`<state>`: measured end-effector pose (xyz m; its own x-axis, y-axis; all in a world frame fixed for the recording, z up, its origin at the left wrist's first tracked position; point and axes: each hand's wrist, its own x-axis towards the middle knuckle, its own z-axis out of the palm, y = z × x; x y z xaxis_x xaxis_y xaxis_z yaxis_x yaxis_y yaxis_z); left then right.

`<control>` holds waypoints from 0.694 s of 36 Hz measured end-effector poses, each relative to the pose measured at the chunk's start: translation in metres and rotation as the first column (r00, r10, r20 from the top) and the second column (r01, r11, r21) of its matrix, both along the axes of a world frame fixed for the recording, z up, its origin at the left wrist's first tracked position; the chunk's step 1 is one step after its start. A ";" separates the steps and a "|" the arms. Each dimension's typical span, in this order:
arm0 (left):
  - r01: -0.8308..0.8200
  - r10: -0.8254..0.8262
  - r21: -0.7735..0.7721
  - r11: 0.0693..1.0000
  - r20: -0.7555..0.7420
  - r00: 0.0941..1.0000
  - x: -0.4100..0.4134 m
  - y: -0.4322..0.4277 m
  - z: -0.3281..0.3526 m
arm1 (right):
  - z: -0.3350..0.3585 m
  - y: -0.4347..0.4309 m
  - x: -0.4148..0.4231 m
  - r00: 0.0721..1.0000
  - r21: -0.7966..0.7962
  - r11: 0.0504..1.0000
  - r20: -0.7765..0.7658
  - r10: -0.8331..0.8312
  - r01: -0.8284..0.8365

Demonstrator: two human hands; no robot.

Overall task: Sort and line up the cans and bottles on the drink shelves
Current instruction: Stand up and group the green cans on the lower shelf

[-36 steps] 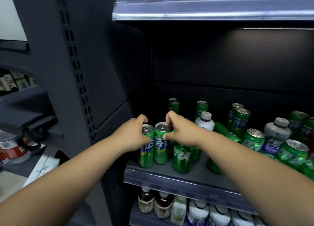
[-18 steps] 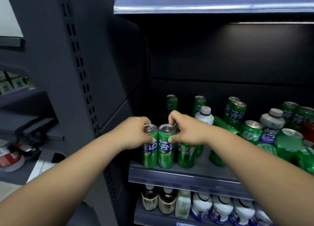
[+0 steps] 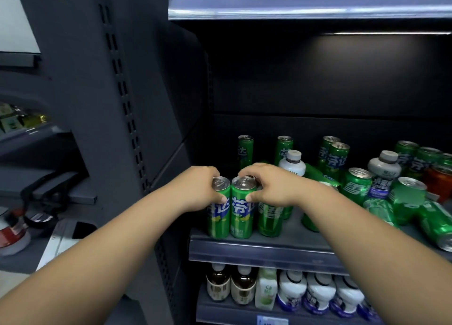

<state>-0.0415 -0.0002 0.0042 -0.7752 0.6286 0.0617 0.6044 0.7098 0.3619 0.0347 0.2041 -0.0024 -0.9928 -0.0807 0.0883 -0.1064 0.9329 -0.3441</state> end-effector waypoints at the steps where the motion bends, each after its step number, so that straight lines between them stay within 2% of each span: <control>1: -0.001 0.001 0.001 1.000 0.000 1.000 0.001 0.000 -0.001 | -0.001 0.000 0.000 1.000 -0.002 1.000 0.000 -0.001 0.001; 9: 0.025 -0.025 -0.005 1.000 0.011 1.000 0.000 -0.002 -0.002 | -0.002 -0.002 0.002 1.000 -0.008 1.000 -0.029 -0.004 0.004; 21: 0.024 -0.024 -0.011 1.000 0.036 0.999 -0.003 -0.002 0.000 | 0.000 0.003 0.002 1.000 -0.093 0.996 0.018 0.002 -0.001; 25: 0.016 -0.016 0.015 1.000 0.047 0.999 -0.005 -0.003 -0.004 | -0.002 0.001 0.004 1.000 -0.100 0.995 -0.019 0.003 -0.005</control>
